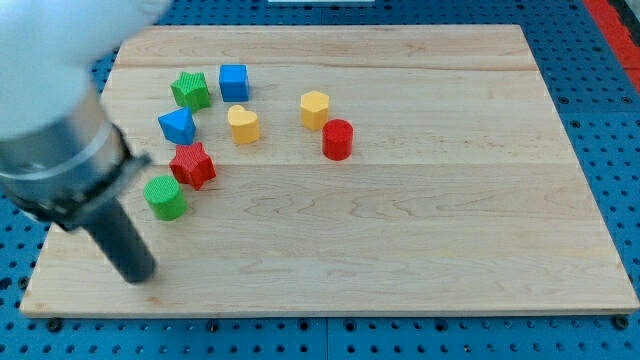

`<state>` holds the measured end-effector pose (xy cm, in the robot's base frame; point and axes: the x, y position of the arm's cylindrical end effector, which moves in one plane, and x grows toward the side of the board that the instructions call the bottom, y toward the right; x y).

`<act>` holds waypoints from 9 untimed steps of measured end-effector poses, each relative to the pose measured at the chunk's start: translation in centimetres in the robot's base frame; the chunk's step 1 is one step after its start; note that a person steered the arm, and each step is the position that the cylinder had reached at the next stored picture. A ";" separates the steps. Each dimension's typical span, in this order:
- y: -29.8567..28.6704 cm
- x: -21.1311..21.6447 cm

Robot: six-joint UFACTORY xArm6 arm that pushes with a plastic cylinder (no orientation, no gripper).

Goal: Move the green circle to the bottom right side of the red star

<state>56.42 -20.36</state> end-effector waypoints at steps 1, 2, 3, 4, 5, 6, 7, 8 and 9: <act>-0.7 -5.1; -0.7 -5.8; 4.9 -3.4; 12.2 -1.3; 11.6 -0.6; 0.3 -5.2; 1.5 -6.5; 8.1 -3.1; 13.0 -2.1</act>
<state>54.31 -7.38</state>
